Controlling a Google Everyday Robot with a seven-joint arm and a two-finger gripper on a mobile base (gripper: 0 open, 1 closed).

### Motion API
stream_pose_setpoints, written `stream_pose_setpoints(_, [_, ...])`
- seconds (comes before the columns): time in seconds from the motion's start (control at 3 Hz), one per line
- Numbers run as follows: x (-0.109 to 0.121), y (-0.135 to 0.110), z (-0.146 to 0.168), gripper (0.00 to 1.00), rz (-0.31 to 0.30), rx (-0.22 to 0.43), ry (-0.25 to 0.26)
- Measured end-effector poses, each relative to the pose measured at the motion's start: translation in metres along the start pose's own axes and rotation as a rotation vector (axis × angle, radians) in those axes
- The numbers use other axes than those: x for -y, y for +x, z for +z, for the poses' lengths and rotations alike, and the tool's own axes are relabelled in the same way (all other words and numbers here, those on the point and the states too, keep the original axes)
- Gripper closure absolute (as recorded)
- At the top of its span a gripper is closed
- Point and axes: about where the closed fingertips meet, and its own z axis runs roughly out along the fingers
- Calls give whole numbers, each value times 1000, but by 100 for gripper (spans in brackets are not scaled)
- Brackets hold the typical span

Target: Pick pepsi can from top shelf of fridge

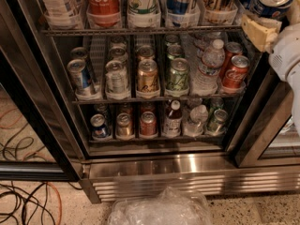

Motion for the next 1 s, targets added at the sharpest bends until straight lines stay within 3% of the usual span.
stream_pose_setpoints(0.33, [-7,0,-1,100,-5,1,-26])
stream_pose_setpoints(1.0, [-61,-10,-21,100,-13,25,-203])
